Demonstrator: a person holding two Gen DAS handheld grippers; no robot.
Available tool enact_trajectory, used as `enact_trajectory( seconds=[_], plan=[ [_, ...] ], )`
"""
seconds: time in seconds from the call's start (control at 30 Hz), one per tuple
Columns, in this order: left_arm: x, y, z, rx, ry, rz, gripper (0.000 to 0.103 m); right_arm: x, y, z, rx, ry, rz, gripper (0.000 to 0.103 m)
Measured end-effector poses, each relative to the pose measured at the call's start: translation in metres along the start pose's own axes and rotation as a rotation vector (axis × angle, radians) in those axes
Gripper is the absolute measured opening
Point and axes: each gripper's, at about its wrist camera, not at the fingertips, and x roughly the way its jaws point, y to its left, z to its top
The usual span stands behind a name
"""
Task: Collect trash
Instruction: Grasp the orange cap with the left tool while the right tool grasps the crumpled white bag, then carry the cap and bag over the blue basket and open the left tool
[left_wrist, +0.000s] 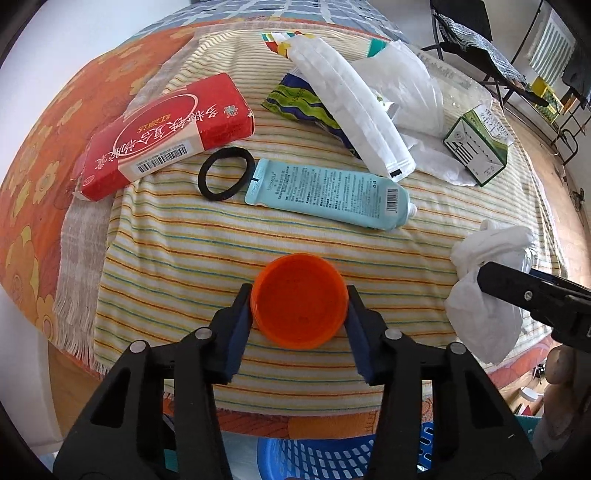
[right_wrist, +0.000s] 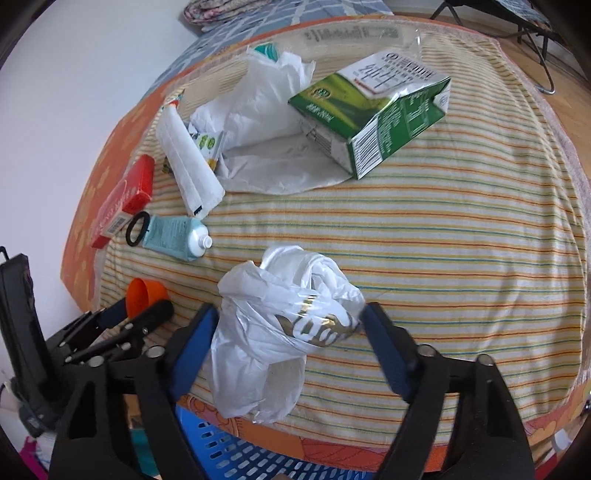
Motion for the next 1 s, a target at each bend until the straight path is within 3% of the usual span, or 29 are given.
enact_trajectory(
  seconds=[0.2,0.53,0.8,1.0],
  plan=[
    [-0.005,0.002,-0.003,0.008,-0.013,-0.009,0.049,-0.010,-0.001,-0.002,-0.009,-0.028,0.018,0.060],
    [-0.040,0.003,-0.015,0.024,-0.076,-0.046,0.049,-0.050,0.006,-0.017,-0.151,-0.127,-0.022,0.056],
    [-0.069,-0.004,-0.050,0.079,-0.117,-0.056,0.049,-0.088,0.019,-0.056,-0.301,-0.205,-0.052,0.056],
    [-0.079,-0.010,-0.086,0.114,-0.105,-0.075,0.049,-0.101,0.022,-0.097,-0.351,-0.190,-0.031,0.056]
  ],
)
